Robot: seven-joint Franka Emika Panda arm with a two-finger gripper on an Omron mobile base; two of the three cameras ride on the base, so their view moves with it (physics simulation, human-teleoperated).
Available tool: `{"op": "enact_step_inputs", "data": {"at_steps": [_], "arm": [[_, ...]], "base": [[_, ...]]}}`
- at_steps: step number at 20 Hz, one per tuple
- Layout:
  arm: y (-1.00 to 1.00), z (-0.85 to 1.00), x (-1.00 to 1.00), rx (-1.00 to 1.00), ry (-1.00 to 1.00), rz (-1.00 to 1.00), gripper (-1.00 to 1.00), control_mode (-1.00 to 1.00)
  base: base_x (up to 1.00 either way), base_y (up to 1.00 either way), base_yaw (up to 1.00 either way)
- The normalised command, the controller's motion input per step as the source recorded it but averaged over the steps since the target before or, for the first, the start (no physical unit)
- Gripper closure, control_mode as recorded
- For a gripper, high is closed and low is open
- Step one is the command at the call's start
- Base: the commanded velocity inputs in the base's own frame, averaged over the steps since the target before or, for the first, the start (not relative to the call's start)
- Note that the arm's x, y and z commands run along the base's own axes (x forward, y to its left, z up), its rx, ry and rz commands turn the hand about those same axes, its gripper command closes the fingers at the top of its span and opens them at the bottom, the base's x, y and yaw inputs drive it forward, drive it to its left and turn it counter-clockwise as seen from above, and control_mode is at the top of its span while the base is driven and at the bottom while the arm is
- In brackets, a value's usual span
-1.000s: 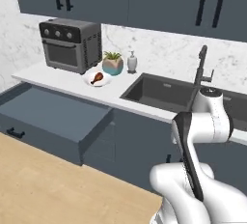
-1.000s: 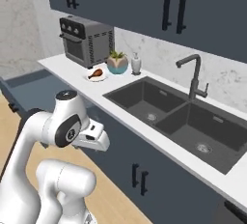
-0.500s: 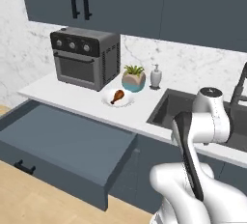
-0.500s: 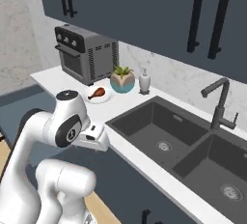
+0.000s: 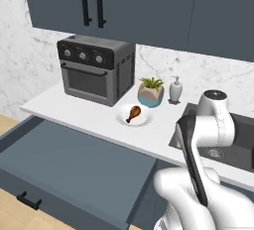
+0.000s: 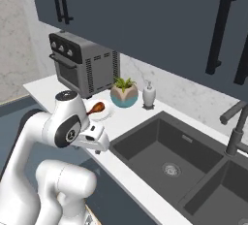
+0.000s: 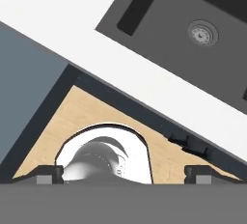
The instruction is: Pick up the knife from the drawer and place it on the cutting board. Then place the meat from the plate to the cutting board.
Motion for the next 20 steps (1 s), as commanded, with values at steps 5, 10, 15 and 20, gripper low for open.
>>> {"op": "enact_step_inputs", "data": {"at_steps": [5,10,15,20], "arm": [[0.0,0.0,0.0,0.0,0.0,0.0,-1.0,1.0],[0.37,0.0,0.79,0.01,0.05,-0.07,-1.0,-1.0],[0.89,0.0,0.91,0.0,0.0,-0.24,-1.0,-1.0],[0.13,0.0,0.97,0.03,0.08,-0.07,-1.0,-1.0]], "base": [[0.57,0.0,0.1],[0.18,0.0,0.0],[0.0,0.0,0.0],[0.0,0.0,0.0]]}}
